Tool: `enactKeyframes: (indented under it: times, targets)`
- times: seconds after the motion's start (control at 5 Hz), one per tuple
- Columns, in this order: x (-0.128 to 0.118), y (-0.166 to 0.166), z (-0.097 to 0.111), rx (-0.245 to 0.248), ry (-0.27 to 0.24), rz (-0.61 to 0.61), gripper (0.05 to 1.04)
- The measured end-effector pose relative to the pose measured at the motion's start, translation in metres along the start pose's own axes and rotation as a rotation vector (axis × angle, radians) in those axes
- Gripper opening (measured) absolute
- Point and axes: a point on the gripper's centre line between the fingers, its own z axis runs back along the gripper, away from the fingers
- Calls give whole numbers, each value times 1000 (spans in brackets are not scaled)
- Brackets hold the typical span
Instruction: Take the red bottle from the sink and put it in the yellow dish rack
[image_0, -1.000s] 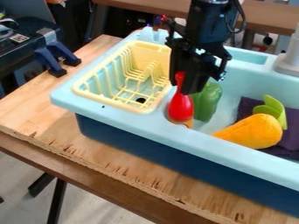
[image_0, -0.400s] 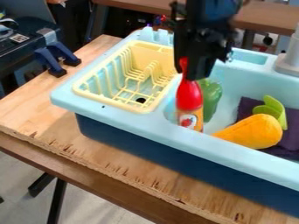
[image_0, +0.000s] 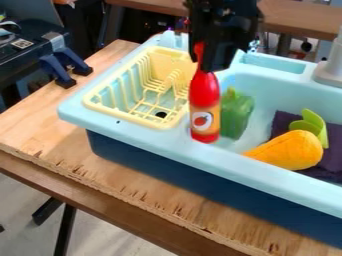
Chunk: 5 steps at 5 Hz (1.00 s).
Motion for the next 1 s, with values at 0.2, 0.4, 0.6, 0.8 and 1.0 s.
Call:
enactKeyframes:
  times: [0.2, 0.4, 0.6, 0.8, 1.0]
  targets:
    - [0, 9, 8, 63, -16, -13, 342]
    - [-3, 23, 9, 72, -35, -11, 343]
    - [-13, 42, 26, 69, -119, 35, 343]
    - [-20, 51, 25, 51, -110, 52, 343]
    - [-27, 63, 26, 49, -103, 87, 343]
